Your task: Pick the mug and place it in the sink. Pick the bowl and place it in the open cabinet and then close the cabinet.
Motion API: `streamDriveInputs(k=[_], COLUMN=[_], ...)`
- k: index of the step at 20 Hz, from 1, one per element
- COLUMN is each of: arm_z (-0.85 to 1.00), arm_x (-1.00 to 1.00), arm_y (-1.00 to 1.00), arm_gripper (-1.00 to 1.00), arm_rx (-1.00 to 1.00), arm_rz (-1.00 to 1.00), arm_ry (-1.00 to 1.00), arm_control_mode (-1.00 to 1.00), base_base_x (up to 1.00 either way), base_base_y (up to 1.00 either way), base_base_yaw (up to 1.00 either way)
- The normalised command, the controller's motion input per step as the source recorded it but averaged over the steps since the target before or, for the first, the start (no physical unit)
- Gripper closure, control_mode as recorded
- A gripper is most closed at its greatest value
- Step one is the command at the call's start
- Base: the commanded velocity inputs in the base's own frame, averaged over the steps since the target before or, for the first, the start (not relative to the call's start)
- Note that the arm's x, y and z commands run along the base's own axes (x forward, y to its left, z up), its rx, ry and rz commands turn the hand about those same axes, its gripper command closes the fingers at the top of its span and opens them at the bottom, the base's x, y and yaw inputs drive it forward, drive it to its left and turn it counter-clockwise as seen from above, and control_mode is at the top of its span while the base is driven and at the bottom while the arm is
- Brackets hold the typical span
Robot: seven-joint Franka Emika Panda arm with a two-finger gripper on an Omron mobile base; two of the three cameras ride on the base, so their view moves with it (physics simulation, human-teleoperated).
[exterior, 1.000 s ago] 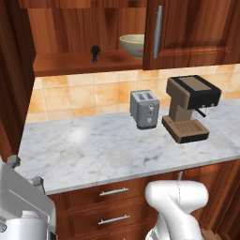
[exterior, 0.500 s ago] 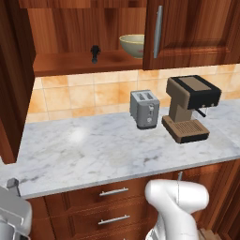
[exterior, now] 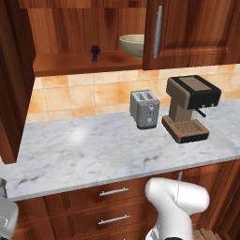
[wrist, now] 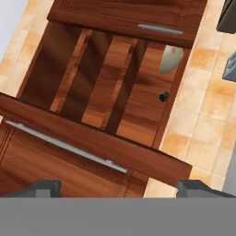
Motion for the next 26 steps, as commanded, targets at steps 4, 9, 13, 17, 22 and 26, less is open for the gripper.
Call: streamDriveInputs(k=[4, 9, 13, 17, 22, 26], arm_z=[-0.24, -0.26, -0.14, -0.24, -0.27, -0.32], arm_x=[0.07, 0.25, 0.45, 0.44, 0.48, 0.65], arm_y=[0.41, 0.41, 0.09, 0.01, 0.00, 0.15], arm_gripper=[-1.00, -1.00, -1.00, -1.00, -1.00, -1.00], arm_rx=[0.29, 0.24, 0.02, 0.00, 0.00, 0.00], arm_rz=[-0.06, -0.07, 0.00, 0.00, 0.00, 0.00], arm_ry=[0.00, 0.00, 0.00, 0.00, 0.00, 0.00], arm_control_mode=[-1.00, -1.00, -1.00, -1.00, -1.00, -1.00], base_base_x=[0.00, 0.00, 0.00, 0.00, 0.00, 0.00], base_base_y=[0.00, 0.00, 0.00, 0.00, 0.00, 0.00], base_base_yaw=[0.00, 0.00, 0.00, 0.00, 0.00, 0.00])
